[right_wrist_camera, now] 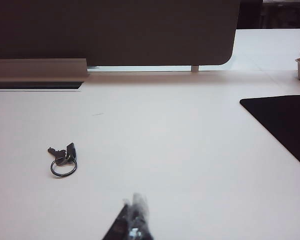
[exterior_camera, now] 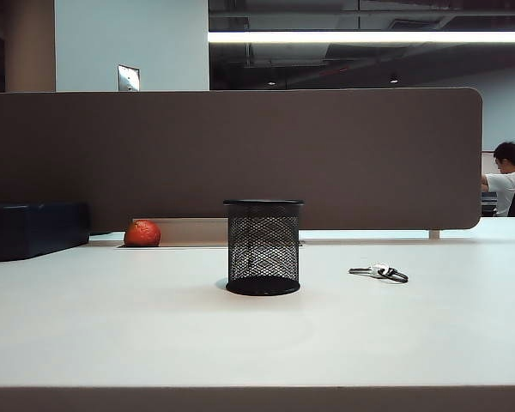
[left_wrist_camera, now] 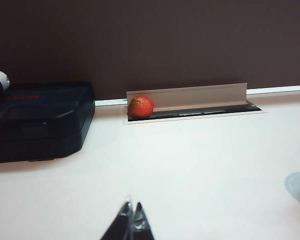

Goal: Pick up a bunch of keys from the table, then put them into the black basket.

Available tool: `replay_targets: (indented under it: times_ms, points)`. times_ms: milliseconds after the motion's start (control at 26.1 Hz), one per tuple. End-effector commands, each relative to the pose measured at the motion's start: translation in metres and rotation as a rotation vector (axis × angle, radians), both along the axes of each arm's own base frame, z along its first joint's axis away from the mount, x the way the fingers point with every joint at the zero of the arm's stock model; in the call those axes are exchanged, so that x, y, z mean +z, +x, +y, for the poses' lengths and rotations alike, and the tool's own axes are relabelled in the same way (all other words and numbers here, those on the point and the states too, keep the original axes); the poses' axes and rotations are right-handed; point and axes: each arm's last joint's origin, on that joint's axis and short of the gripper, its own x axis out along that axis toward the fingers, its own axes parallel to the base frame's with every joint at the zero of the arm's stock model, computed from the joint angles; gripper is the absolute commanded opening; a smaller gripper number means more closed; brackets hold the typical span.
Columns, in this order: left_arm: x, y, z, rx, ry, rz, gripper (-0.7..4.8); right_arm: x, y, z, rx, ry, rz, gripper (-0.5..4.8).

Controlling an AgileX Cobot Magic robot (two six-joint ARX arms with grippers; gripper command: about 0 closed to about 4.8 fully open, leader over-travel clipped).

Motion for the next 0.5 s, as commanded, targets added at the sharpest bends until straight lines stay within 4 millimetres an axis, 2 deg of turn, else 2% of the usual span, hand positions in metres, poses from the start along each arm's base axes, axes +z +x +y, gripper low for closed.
replay_targets:
  times_ms: [38,498]
  points:
    - [0.0022,-0.0003,-0.0001,-0.004,-0.003,-0.013,-0.05,0.0016,-0.0001,-0.0001,-0.003,-0.003,-0.012,-0.05]
    - [0.0028,-0.0004,-0.0001,-0.004,-0.003,-0.019,-0.05,0.0018,-0.0002,0.0,0.0,-0.003,-0.013,-0.06]
